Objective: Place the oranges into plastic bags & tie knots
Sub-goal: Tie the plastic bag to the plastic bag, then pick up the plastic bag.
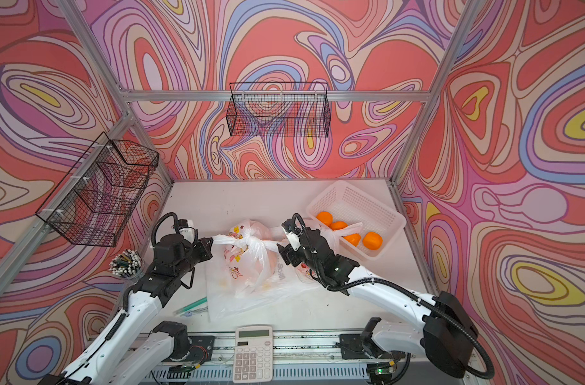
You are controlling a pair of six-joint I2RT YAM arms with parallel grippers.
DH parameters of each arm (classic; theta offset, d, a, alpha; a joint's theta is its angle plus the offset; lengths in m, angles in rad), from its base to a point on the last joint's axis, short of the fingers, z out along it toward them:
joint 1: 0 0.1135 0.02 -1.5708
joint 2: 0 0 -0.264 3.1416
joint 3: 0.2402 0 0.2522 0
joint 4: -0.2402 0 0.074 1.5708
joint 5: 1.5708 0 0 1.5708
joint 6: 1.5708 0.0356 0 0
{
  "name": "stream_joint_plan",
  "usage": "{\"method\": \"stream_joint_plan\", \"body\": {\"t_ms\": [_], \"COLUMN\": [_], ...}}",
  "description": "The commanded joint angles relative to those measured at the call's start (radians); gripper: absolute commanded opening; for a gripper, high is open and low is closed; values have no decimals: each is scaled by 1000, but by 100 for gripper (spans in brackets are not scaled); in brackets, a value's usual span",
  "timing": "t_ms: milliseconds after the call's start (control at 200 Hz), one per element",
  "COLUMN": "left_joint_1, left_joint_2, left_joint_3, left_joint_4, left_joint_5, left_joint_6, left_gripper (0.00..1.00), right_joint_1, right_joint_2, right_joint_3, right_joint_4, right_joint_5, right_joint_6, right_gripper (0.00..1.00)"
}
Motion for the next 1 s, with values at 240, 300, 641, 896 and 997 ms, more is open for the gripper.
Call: {"method": "stream_joint_plan", "body": {"t_ms": [240, 300, 641, 896, 997], "left_joint_1": [8, 8, 11, 73, 122], "left_joint_2": [0, 0, -9, -36, -44], "left_joint_3": [35, 36, 50, 33, 6], "left_joint_4": [37, 36, -12, -41, -30], "left_joint_5": [27, 24, -38, -71, -36], "left_joint_6": [-19, -16, 11, 22, 6], "left_gripper": [0, 0, 0, 0, 0], "right_joint_1": [-3, -3, -7, -34, -48], "right_joint_2": [286, 320, 301, 272, 254], "right_joint_3": [235, 259, 253, 233, 210], "right_joint_4": [-224, -221, -151, -194, -192], "right_joint_5": [-120, -115, -114, -8, 5], "right_joint_6": [-293, -304, -308, -255, -228], "right_gripper": [85, 80, 11, 0, 0]}}
